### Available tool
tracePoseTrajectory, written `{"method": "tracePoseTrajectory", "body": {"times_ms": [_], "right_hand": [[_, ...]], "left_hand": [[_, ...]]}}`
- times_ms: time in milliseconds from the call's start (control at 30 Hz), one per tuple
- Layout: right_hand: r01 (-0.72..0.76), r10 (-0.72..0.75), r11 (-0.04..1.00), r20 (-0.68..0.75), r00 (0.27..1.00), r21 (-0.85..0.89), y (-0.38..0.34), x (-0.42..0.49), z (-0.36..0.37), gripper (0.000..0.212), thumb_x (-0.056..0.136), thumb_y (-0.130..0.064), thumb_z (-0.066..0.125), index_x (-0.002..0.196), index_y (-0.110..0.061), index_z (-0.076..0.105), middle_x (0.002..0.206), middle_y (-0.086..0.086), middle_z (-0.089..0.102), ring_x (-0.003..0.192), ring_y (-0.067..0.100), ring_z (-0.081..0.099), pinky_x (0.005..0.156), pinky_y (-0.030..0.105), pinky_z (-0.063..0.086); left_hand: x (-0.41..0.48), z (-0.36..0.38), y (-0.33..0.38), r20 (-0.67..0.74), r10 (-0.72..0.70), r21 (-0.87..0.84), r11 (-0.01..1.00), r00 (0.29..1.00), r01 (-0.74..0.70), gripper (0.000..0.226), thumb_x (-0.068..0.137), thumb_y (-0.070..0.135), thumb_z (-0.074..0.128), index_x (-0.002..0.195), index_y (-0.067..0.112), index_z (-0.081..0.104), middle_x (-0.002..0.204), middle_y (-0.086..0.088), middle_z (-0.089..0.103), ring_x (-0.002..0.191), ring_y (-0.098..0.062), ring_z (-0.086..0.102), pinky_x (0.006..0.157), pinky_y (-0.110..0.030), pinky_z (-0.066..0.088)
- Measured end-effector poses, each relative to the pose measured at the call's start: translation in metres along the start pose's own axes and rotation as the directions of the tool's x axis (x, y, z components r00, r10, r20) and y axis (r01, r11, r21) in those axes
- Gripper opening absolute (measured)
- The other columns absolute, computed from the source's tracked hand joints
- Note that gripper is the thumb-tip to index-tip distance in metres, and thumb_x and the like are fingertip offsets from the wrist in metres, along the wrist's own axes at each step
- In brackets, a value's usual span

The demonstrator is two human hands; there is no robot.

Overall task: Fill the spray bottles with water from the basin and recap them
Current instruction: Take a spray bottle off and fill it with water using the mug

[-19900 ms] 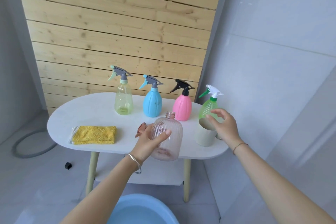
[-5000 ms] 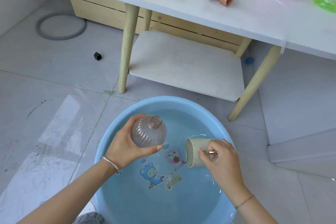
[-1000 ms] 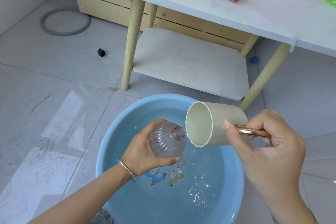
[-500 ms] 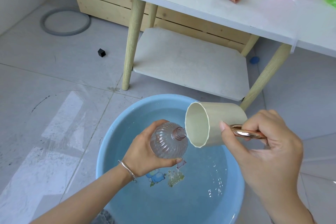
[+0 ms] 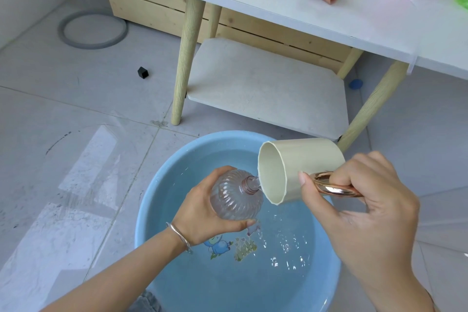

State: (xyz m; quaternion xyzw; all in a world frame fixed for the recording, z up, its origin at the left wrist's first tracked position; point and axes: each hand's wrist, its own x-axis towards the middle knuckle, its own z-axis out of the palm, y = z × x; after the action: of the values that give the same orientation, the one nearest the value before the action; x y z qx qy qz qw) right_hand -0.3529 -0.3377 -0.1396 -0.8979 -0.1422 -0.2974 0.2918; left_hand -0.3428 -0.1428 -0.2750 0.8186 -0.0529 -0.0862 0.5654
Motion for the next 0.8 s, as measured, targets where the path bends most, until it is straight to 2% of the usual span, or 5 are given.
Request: {"method": "tracePoseTrajectory", "body": {"times_ms": [100,267,633,800], "right_hand": [[0.025,-0.025,1.0,-0.004,1.0,-0.005,-0.0006,0.0004,0.0001,0.041,0.079,-0.02,0.071,0.053,-0.008,0.042,0.056,-0.004,0.038,0.062,0.018,0.03,0.06,0.024,0.029],[0.09,-0.09,0.996,-0.009,0.996,-0.03,-0.0022,0.0013,0.0009,0.04,0.079,-0.017,0.071,0.053,-0.009,0.042,0.057,-0.005,0.034,0.064,0.016,0.025,0.061,0.025,0.027],[0.185,-0.186,0.981,-0.023,0.982,-0.063,-0.0058,-0.0004,0.0042,0.041,0.082,-0.018,0.068,0.05,-0.009,0.044,0.051,0.001,0.04,0.063,0.016,0.027,0.064,0.025,0.027],[0.228,-0.229,0.972,-0.024,0.973,-0.062,-0.0062,-0.0007,0.0068,0.041,0.083,-0.018,0.068,0.05,-0.008,0.046,0.051,0.001,0.041,0.065,0.013,0.024,0.067,0.024,0.027]], "left_hand": [[-0.0005,0.0003,0.0004,0.001,-0.002,-0.016,1.0,1.0,0.002,0.085,0.052,0.039,0.093,0.124,0.032,0.049,0.116,0.027,0.06,0.111,0.003,0.058,0.092,-0.006,0.039],[-0.001,0.0008,0.0004,0.0,-0.004,-0.026,1.0,1.0,0.004,0.085,0.052,0.037,0.093,0.124,0.031,0.049,0.115,0.026,0.06,0.11,0.003,0.058,0.091,-0.006,0.039],[-0.0005,0.0021,0.0,-0.011,0.002,-0.025,1.0,1.0,-0.002,0.087,0.051,0.042,0.092,0.125,0.031,0.049,0.117,0.026,0.06,0.112,0.002,0.058,0.094,-0.008,0.039],[-0.0005,0.002,-0.0001,-0.016,0.001,-0.029,1.0,1.0,-0.001,0.086,0.051,0.04,0.093,0.124,0.031,0.049,0.114,0.023,0.062,0.11,0.0,0.059,0.095,-0.014,0.043]]}}
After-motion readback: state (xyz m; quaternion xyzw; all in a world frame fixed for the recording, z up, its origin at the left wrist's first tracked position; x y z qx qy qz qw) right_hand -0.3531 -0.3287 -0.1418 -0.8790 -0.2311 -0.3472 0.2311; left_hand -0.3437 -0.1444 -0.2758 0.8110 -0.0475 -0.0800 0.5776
